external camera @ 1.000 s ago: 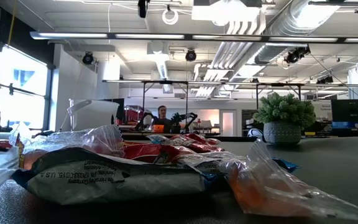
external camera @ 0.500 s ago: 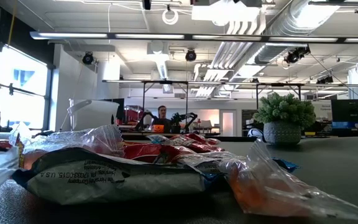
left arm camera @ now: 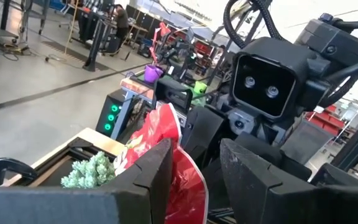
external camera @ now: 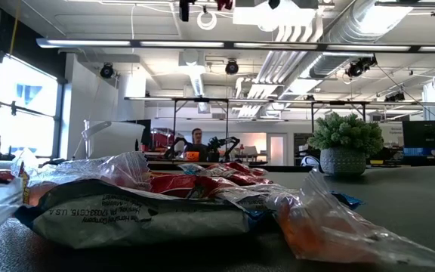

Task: Sort candy
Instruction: Put the red candy into the violet bucket

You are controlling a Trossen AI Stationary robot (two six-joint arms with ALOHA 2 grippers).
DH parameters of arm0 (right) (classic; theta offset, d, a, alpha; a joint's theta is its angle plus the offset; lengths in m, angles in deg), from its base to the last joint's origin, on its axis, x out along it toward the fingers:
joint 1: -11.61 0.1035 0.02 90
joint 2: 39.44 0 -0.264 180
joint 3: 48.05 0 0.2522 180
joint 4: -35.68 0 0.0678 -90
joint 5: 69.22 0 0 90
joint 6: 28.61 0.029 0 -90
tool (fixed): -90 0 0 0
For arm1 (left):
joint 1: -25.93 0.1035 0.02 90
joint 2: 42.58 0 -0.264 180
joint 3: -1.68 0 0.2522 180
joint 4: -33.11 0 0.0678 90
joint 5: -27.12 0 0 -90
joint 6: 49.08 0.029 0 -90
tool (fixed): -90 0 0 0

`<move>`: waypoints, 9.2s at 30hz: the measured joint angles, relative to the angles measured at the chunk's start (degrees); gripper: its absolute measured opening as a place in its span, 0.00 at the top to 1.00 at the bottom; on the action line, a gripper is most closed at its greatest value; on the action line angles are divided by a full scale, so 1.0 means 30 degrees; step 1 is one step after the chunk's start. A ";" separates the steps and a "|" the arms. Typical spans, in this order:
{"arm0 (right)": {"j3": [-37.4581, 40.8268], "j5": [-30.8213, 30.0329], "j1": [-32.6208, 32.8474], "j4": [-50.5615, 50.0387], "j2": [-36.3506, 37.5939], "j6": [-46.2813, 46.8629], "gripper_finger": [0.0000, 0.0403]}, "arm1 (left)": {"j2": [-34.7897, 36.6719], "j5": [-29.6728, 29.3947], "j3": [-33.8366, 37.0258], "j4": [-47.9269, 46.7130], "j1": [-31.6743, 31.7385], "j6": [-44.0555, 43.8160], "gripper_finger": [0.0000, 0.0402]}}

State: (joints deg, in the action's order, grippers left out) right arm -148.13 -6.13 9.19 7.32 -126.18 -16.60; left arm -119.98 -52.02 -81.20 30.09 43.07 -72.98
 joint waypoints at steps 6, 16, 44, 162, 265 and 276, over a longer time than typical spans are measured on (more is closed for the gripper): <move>-0.0322 -0.0237 0.0032 -0.0633 0.0022 -0.1102 0.99 | 0.0128 0.0149 0.0000 -0.0153 0.0129 0.0694 0.69; -0.1429 -0.0856 0.0316 -0.2002 0.0044 -0.2164 1.00 | 0.0197 0.0208 0.0007 -0.0216 0.0909 0.0984 0.69; -0.1603 -0.2565 0.0315 -0.2630 0.0073 -0.3518 1.00 | 0.0124 0.1238 0.0029 -0.0355 0.1191 0.2070 0.61; -0.1239 -0.1651 0.5255 -2.3797 0.1661 1.3163 0.52 | 0.3176 -0.2722 0.0023 -2.3901 -1.6697 -2.1343 0.96; -0.1239 0.8442 0.2320 -1.1565 -1.1160 2.2014 0.52 | 0.1694 -0.7676 0.0007 -2.1193 -0.0162 0.4550 0.74; -0.1239 0.6458 0.2014 -1.1228 -1.1402 2.1133 0.52 | 0.1698 -0.5747 0.0007 -2.1193 -0.0106 0.3515 0.74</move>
State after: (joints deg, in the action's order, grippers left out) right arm -151.85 13.25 15.23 -26.36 -160.38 46.80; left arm -114.89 -69.26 -81.18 -33.49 42.75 -62.43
